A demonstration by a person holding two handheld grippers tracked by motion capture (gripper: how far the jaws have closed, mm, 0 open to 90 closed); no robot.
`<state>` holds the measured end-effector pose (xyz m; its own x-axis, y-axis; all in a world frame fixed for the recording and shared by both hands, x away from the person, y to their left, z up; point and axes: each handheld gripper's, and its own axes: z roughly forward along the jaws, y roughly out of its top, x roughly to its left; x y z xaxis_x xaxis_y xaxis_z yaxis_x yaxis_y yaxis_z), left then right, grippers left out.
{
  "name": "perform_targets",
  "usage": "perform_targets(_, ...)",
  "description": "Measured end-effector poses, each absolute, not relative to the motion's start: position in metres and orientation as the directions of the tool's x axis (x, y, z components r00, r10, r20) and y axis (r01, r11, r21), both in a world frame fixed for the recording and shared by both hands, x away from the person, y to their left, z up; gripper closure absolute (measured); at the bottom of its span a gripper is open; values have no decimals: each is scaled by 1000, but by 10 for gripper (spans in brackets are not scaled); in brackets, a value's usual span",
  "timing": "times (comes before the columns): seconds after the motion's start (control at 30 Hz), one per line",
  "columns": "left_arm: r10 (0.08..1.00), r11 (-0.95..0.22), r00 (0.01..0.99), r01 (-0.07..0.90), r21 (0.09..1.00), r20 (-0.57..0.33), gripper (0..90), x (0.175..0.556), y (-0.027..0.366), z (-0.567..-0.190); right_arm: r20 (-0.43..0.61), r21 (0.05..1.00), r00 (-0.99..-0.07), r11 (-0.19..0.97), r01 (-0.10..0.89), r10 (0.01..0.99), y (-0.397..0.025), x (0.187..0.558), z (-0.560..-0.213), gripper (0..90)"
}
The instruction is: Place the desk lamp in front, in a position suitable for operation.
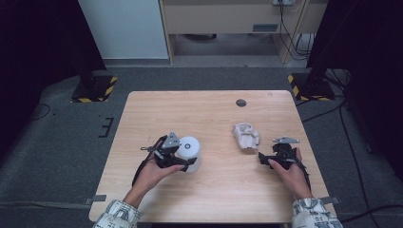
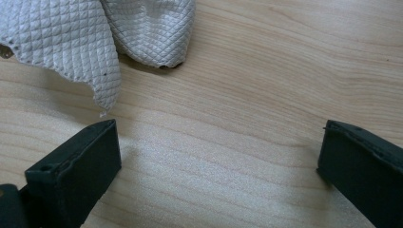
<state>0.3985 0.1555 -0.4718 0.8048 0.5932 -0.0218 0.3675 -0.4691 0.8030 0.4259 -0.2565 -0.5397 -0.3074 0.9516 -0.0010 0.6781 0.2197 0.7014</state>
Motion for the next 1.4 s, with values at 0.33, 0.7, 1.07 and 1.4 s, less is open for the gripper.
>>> perform_targets(0.33, 536, -502, 844, 344, 794, -26, 78, 394, 121, -470, -1, 710, -336, 237, 663, 942, -258, 426, -525, 149)
perform_targets(0.7, 497, -518, 867, 322, 792, -28, 78, 385, 102, -470, 18, 701, -372, 254, 666, 928, -259, 424, -514, 205)
perform_targets(1.07, 457, -533, 889, 298, 792, -27, 78, 377, 86, -469, 25, 716, -397, 261, 648, 917, -252, 423, -507, 314)
perform_targets(1.4, 434, -543, 900, 286, 790, -28, 77, 372, 78, -469, 34, 729, -414, 261, 633, 910, -248, 425, -502, 366)
